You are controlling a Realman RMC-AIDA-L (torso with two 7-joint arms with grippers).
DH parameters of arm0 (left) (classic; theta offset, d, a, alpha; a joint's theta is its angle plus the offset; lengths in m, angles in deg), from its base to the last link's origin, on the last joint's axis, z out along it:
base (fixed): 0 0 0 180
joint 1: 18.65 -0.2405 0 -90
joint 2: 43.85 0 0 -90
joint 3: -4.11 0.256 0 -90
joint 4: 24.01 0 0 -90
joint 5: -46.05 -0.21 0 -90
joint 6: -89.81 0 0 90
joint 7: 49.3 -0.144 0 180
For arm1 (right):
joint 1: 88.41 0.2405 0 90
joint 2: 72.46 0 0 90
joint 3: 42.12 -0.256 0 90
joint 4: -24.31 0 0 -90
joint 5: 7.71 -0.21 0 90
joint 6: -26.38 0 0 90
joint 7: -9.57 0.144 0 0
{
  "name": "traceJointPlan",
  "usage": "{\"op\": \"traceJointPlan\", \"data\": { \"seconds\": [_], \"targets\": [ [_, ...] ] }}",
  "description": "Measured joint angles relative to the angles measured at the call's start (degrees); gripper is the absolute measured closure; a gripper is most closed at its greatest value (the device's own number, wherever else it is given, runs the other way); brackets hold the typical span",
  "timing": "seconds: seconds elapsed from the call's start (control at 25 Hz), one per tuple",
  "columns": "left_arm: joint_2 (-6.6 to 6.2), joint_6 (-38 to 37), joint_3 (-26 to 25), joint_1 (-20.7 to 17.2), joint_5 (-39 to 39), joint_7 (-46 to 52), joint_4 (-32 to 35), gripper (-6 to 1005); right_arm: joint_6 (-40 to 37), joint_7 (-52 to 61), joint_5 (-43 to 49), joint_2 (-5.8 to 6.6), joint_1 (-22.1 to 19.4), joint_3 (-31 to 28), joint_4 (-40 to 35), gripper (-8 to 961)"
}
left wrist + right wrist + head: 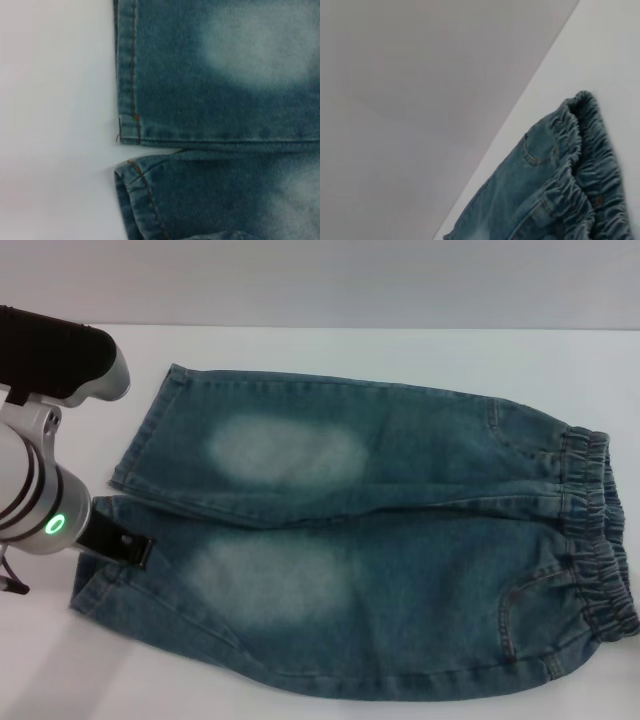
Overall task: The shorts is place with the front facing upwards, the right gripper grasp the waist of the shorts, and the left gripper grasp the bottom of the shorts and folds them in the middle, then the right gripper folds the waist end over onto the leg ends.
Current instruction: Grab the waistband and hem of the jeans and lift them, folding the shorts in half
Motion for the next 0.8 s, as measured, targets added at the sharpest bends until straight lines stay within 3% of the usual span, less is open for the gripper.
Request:
{"op": "traceJointPlan", "data": {
  "seconds": [0.8],
  "targets": [
    [0.17,0.4,0.0,0.4,0.0,-0.4,-0.1,982,3.1,0.1,2.3,0.21,0.9,0.4,-0.5,178]
  ]
}}
